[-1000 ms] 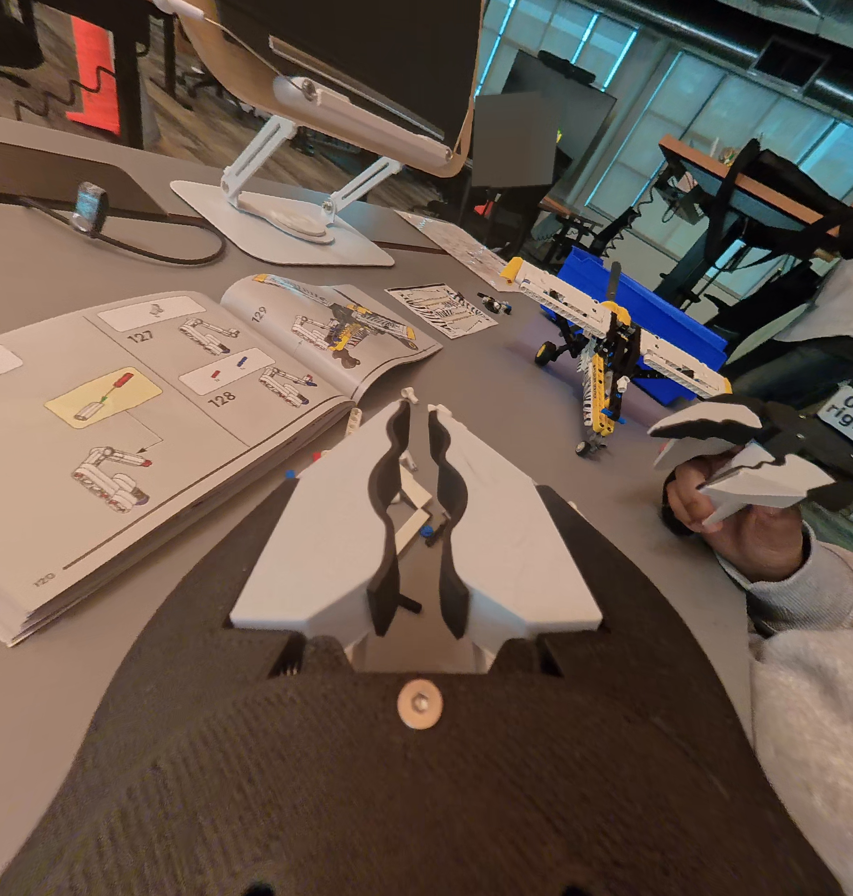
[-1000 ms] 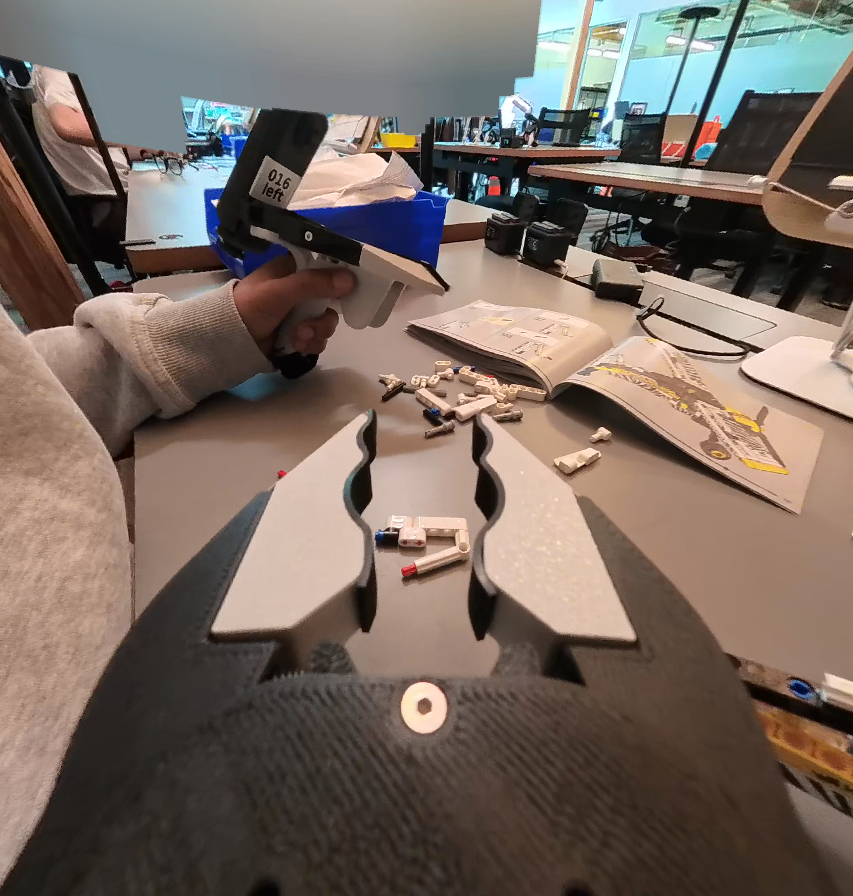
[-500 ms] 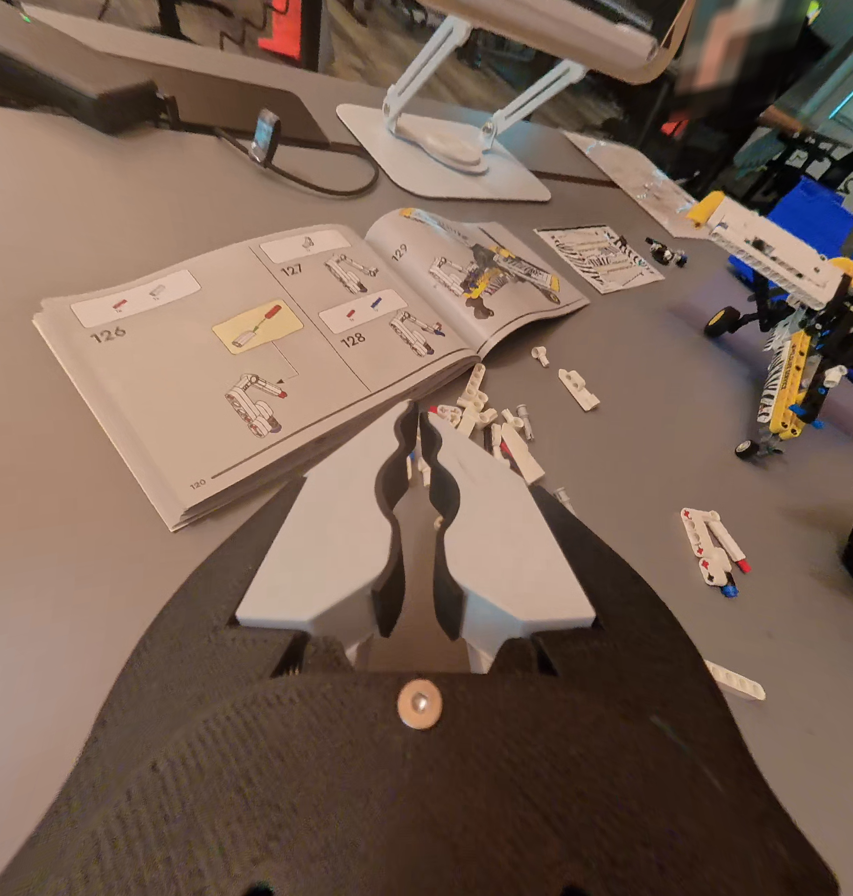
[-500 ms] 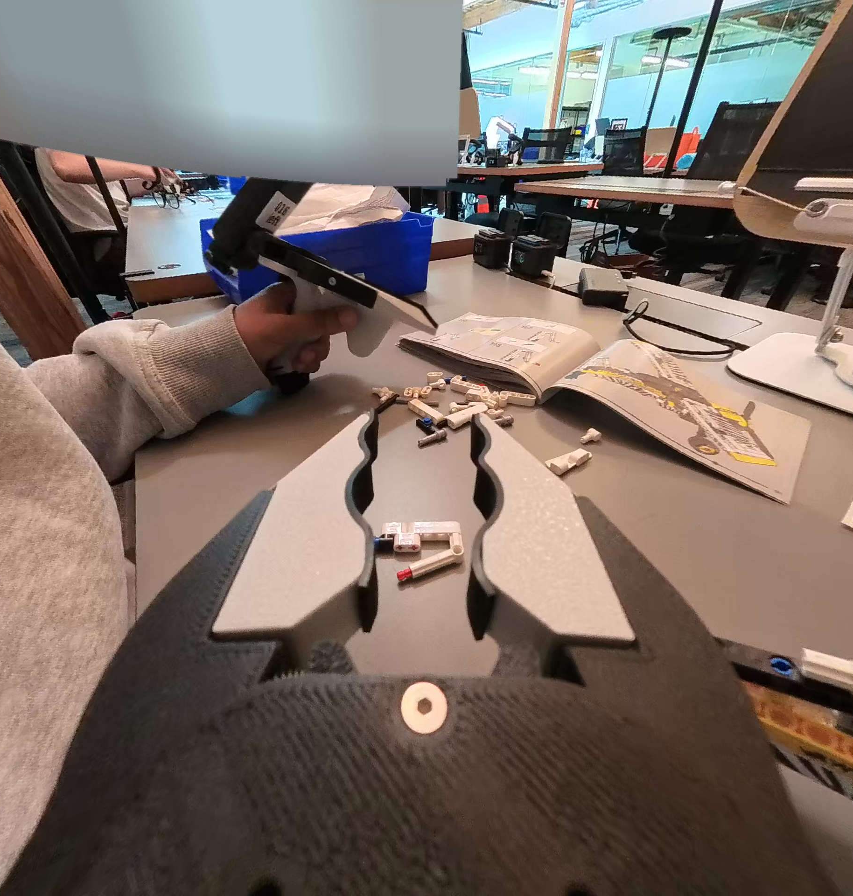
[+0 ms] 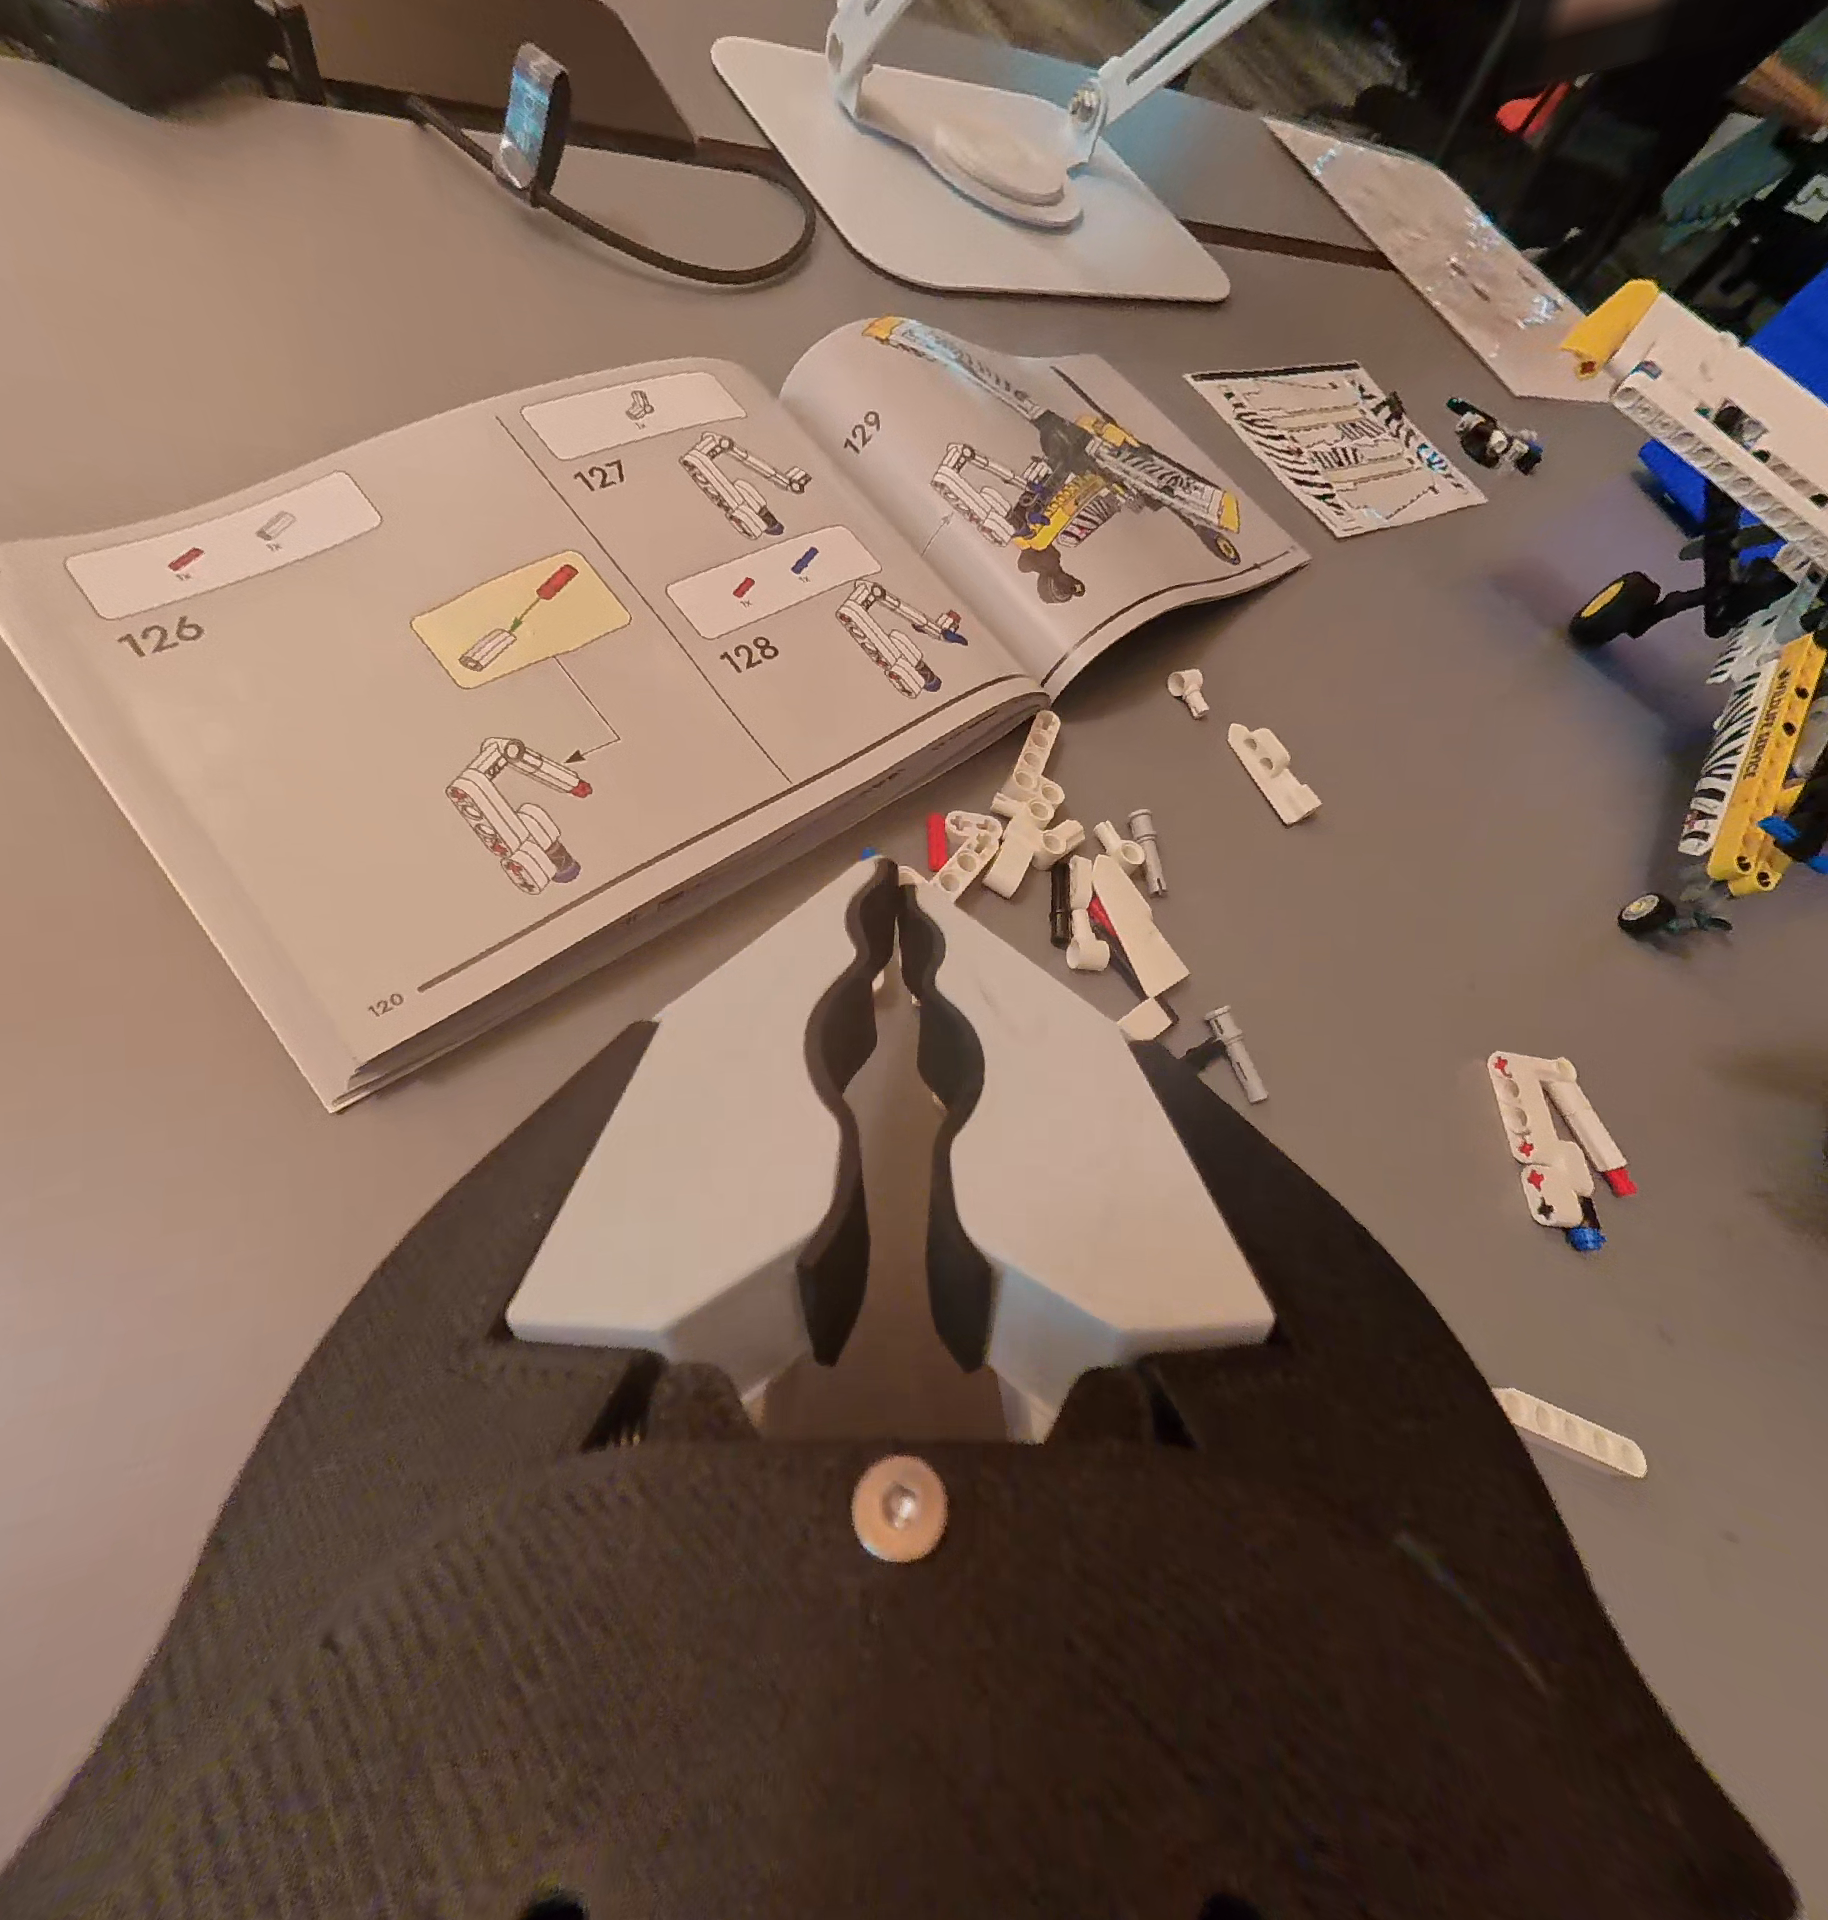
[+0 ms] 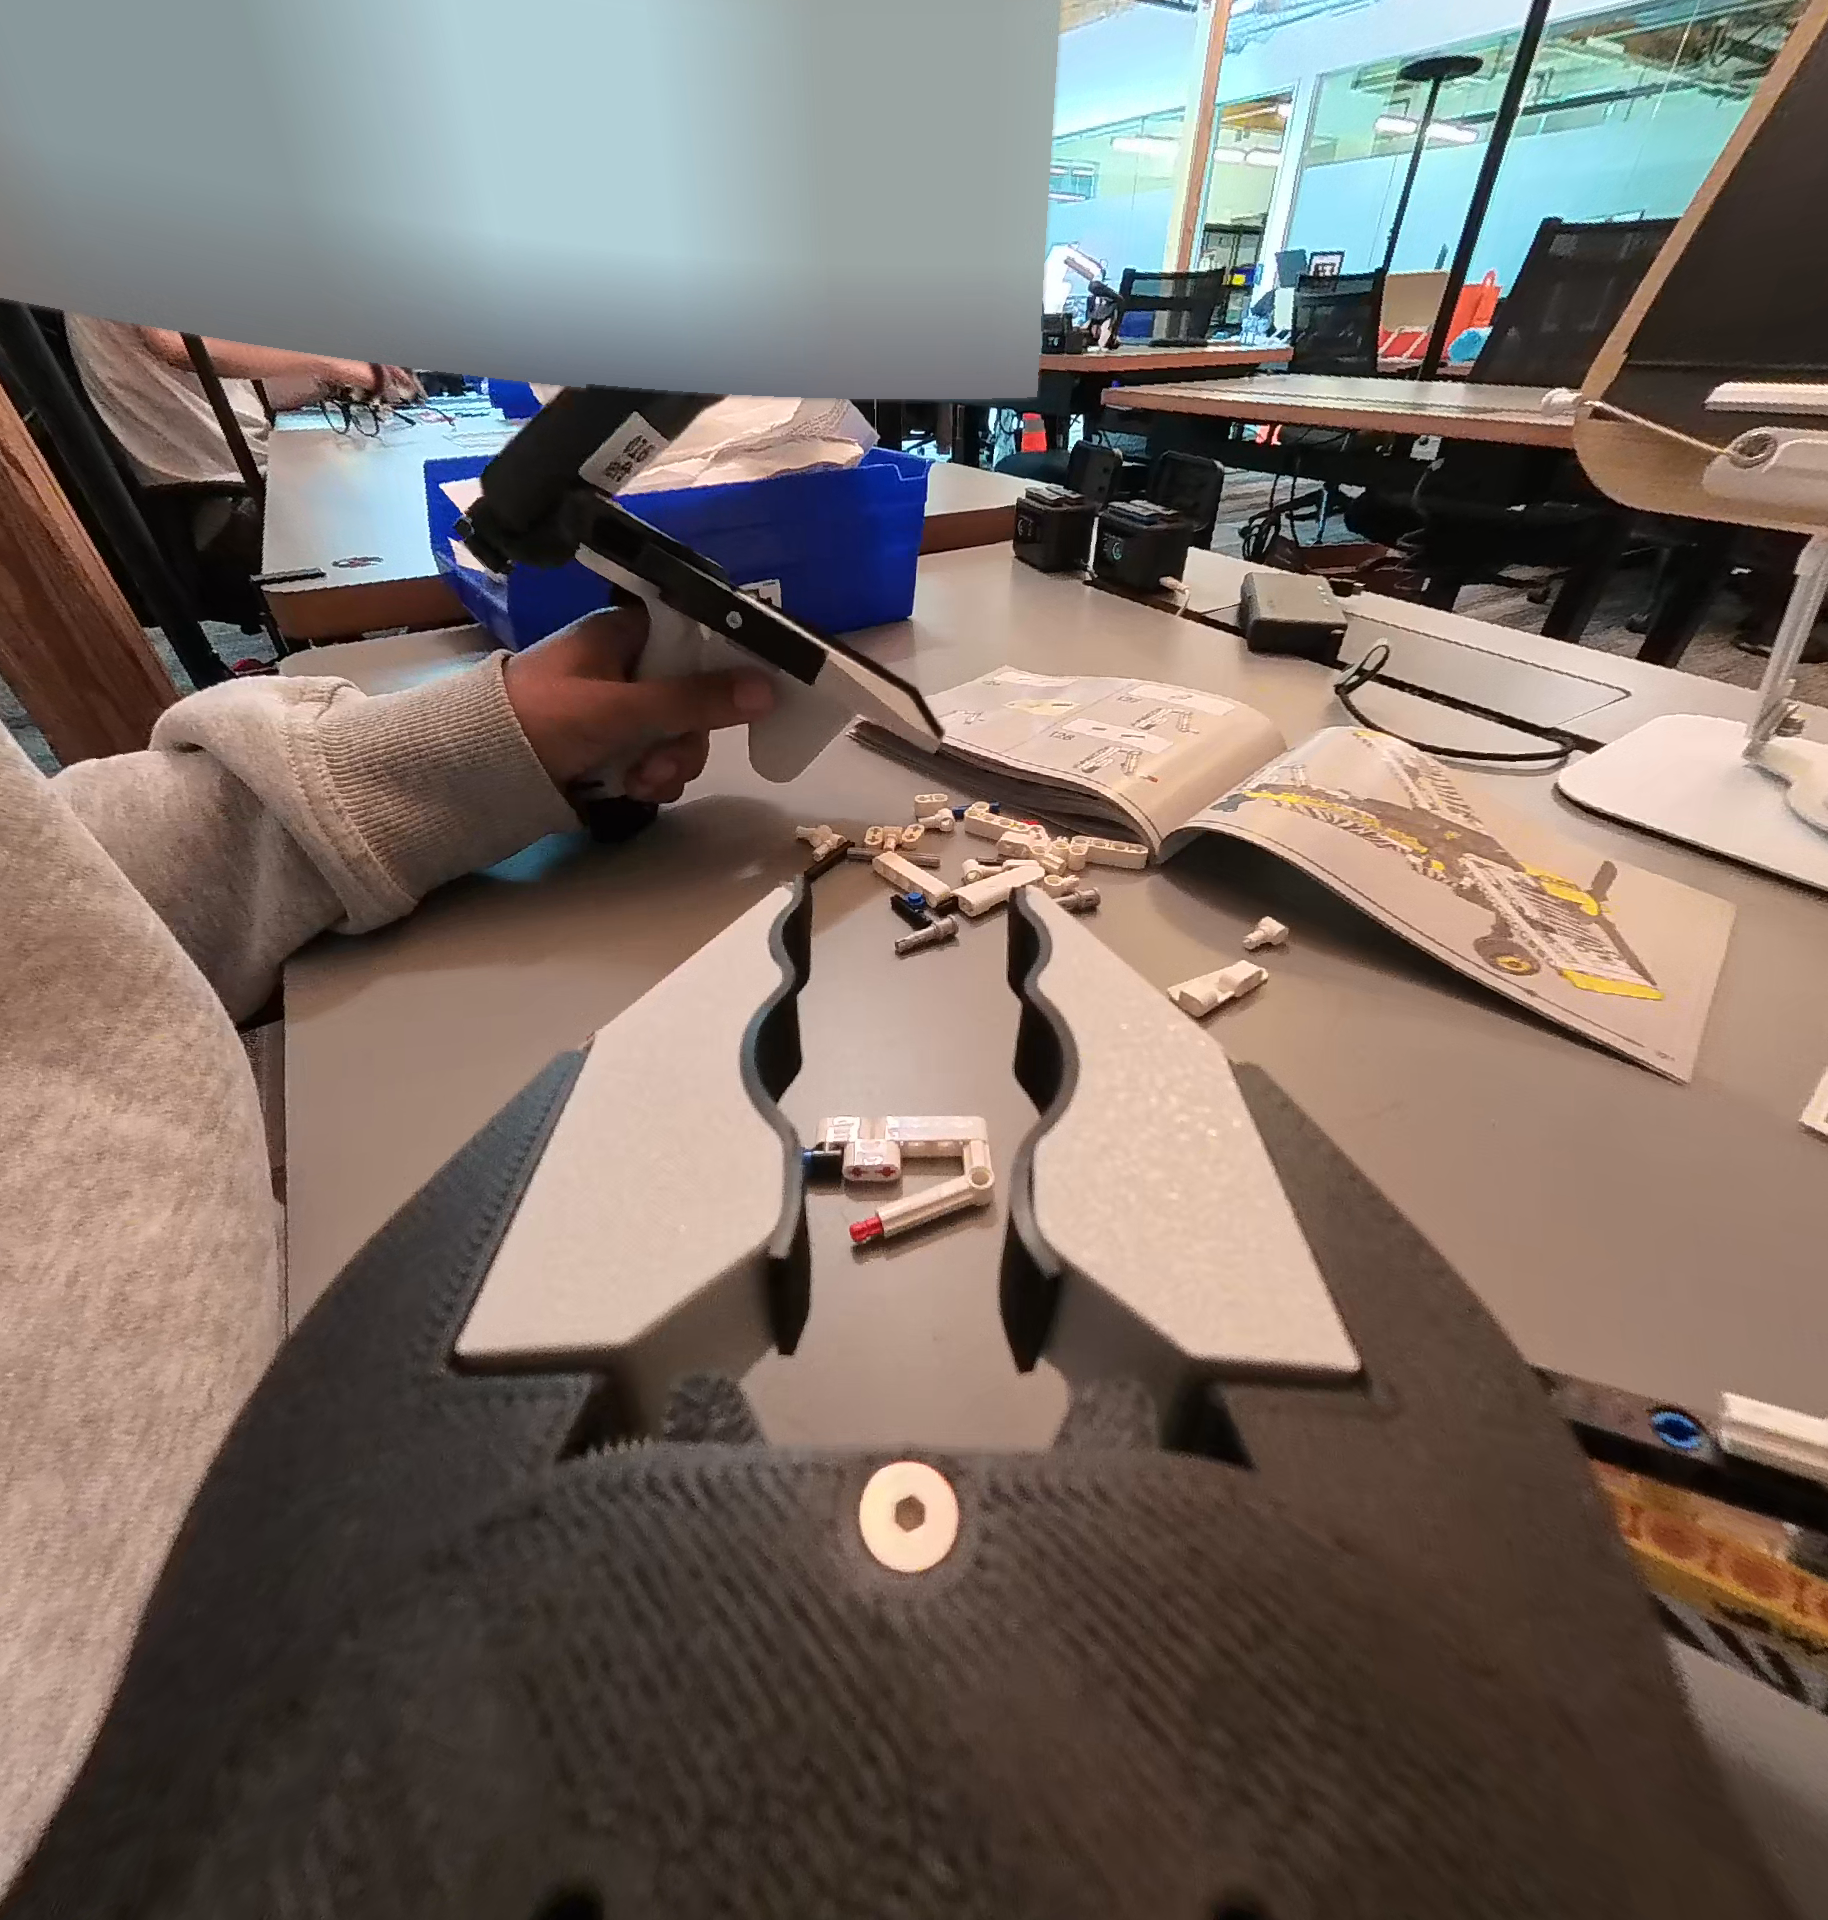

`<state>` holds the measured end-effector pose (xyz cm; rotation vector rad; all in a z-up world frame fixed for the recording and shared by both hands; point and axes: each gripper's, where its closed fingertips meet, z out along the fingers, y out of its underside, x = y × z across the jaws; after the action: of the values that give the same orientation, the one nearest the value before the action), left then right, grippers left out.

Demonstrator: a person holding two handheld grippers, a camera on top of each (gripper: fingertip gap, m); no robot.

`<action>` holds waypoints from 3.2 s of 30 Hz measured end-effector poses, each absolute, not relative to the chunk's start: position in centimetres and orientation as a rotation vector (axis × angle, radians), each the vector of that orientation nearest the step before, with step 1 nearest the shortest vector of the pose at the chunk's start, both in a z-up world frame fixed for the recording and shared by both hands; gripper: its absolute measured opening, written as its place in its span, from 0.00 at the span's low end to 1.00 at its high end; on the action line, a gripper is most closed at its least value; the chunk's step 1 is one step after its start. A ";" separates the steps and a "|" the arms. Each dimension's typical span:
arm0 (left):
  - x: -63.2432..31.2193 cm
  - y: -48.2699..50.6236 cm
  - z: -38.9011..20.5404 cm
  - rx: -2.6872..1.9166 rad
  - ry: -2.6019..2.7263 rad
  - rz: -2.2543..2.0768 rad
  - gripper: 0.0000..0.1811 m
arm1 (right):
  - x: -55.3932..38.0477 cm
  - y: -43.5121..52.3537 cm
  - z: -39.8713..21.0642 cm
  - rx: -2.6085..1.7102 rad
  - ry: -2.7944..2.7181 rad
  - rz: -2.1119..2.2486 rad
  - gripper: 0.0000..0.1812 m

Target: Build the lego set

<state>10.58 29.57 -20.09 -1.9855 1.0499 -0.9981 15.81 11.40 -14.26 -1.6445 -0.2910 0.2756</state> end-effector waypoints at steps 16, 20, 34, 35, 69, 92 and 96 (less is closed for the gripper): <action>11.0 28.6 -20.6 -1.946 1.171 -0.876 0.00 | 15.8 11.3 -14.1 -1.644 -0.294 0.271 0.20; 10.9 28.6 -19.9 -1.914 1.145 -0.915 0.00 | 15.8 11.3 -14.1 -1.643 -0.295 0.269 0.20; 11.2 27.1 -18.4 -1.800 1.182 -1.048 0.00 | 15.7 11.2 -13.9 -1.638 -0.302 0.263 0.20; 11.2 27.1 -18.4 -1.804 1.181 -1.059 0.00 | 15.7 11.2 -13.9 -1.639 -0.302 0.263 0.20; 11.7 26.8 -18.7 -1.835 1.195 -1.112 0.00 | 15.5 11.2 -14.3 -1.681 -0.303 0.279 0.20; 11.6 27.0 -19.0 -1.873 1.173 -1.146 0.07 | 14.9 11.4 -15.0 -1.752 -0.316 0.291 0.20; 11.7 26.9 -19.1 -1.882 1.171 -1.156 0.08 | 14.9 11.5 -15.1 -1.763 -0.314 0.298 0.20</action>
<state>11.65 26.93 -19.06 -1.8822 1.1706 -1.1555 14.88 11.46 -15.14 -1.7635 -0.3137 0.2980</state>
